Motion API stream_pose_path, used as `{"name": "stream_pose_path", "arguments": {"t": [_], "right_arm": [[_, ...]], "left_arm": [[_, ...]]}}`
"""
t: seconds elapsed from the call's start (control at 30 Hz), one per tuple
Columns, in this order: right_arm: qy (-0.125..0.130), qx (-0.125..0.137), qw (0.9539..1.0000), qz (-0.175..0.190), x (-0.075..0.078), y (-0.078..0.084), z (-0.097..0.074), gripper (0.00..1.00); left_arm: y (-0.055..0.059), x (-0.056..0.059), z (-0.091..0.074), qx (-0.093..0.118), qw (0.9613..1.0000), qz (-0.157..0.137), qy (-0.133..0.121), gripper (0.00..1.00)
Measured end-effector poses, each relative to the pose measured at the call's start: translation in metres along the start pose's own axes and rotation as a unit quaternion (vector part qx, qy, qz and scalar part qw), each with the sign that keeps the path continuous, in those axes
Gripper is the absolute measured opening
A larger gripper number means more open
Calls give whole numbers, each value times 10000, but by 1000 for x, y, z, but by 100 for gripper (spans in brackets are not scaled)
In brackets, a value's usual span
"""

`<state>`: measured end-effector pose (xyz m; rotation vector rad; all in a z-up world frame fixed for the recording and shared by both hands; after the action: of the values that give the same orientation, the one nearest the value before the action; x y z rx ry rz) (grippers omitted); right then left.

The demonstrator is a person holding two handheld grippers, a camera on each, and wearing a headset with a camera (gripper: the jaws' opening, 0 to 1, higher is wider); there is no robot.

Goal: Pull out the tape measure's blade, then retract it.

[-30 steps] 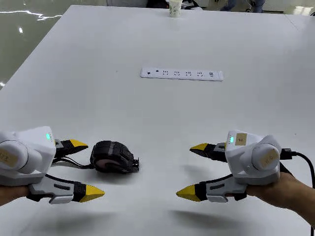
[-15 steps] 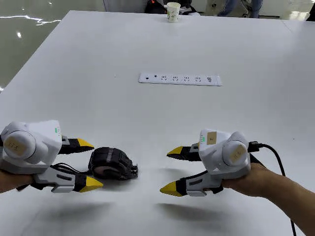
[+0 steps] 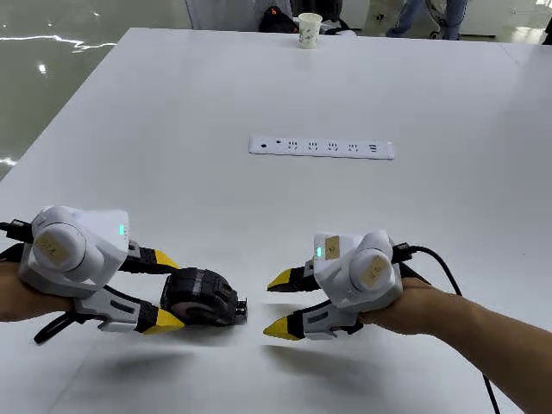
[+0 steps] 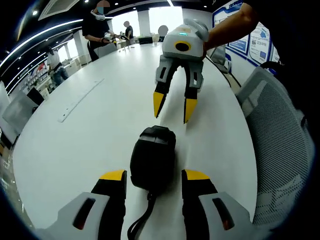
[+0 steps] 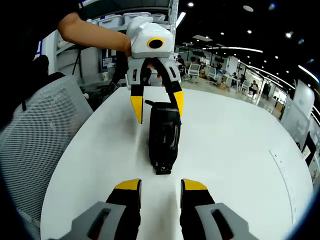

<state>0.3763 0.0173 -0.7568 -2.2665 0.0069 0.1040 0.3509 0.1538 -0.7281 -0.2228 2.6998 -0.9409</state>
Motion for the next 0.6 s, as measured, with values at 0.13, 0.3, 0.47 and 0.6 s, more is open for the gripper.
{"name": "stream_pose_path", "arguments": {"t": [0.13, 0.3, 0.47, 0.6], "right_arm": [[-59, -24, 10000, -37, 2, -4, 7, 24], [-140, -54, 9999, -38, 2, -8, 16, 21], [-166, -98, 9998, -63, 4, -10, 24, 17], [-208, -182, 9996, -64, 3, -8, 29, 14]], "left_arm": [[0, -3, 1, -43, 9999, 85, 47, 36], [-2, -6, 3, -23, 9998, 153, 127, 32], [0, -7, 7, -37, 9996, 185, 214, 28], [4, -8, 10, -56, 9995, 194, 244, 27]]}}
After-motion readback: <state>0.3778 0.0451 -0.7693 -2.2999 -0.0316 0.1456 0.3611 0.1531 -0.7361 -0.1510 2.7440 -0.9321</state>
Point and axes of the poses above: the centre of the closed fingertips' face, and the gripper's own axes: z roughly forward along the fingers, x roughly to its right, y roughly out of its underside, the point moved 4 cm from there along -z, roughly backward along the fingers, and after that the axes turned 11 degrees about z, right-handed, at the moved point
